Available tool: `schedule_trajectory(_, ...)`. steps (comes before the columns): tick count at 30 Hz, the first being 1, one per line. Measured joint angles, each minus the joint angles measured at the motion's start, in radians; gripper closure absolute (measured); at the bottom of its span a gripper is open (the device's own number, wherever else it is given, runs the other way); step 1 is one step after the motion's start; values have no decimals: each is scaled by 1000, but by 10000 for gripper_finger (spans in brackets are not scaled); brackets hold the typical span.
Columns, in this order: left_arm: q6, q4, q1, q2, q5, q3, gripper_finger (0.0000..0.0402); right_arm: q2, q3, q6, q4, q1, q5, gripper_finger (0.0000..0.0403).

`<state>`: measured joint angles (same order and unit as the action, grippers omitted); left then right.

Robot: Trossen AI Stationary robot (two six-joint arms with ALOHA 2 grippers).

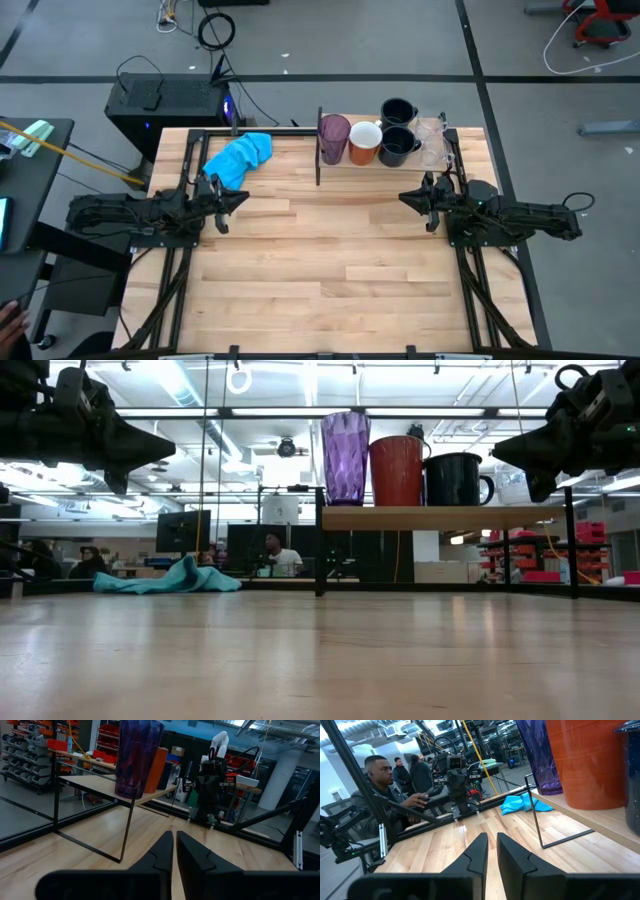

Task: Stack small to large cups/mugs on shelf
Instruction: Return to Home Position

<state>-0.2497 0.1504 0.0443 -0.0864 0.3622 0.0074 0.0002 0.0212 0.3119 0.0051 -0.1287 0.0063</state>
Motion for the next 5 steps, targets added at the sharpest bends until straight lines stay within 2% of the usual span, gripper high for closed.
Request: schedule_trajectory(5, 0, 0, 0, 0, 0, 0, 367, 0, 0, 0, 0, 0, 0, 355)
